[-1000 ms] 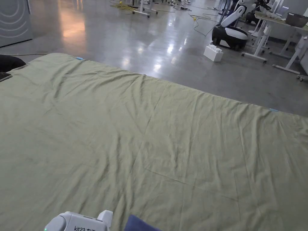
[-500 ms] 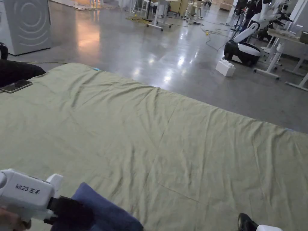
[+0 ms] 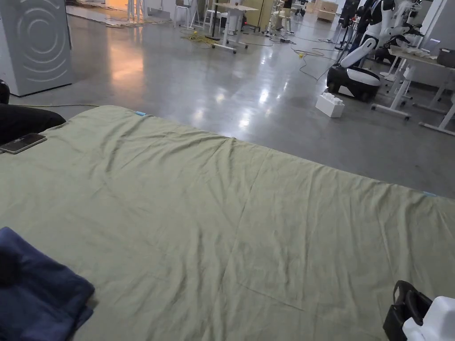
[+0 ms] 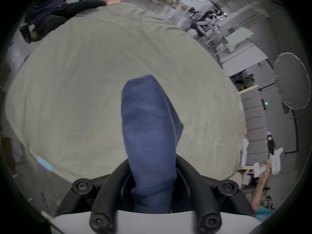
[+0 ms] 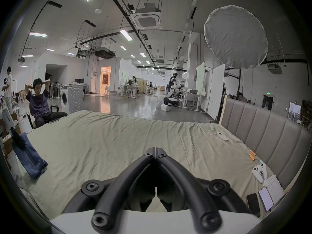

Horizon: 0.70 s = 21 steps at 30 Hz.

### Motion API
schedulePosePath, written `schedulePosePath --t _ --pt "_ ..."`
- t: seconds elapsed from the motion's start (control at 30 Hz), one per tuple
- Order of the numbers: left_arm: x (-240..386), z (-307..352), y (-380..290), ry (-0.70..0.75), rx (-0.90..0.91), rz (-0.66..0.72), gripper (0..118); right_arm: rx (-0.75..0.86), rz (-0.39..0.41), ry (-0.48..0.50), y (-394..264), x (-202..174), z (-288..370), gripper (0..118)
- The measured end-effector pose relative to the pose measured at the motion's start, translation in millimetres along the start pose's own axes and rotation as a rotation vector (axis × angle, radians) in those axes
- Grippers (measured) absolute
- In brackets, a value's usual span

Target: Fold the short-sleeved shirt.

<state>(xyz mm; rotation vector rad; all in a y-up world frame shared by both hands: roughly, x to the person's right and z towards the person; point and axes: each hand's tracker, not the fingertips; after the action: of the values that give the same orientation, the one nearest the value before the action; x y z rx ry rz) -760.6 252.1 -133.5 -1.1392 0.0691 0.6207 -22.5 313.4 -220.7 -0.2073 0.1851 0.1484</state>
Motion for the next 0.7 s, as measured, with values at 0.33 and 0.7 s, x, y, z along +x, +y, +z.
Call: schedulePosePath --t 0.33,0.7 --pt "14 -43 -12 0.363 -0.04 -0.116 61 -0.074 -0.02 0.015 -20 -2 -3 0" --pt "86 -35 -34 0.63 0.255 -0.293 76 -0.071 -0.02 0.016 -22 15 -1 0"
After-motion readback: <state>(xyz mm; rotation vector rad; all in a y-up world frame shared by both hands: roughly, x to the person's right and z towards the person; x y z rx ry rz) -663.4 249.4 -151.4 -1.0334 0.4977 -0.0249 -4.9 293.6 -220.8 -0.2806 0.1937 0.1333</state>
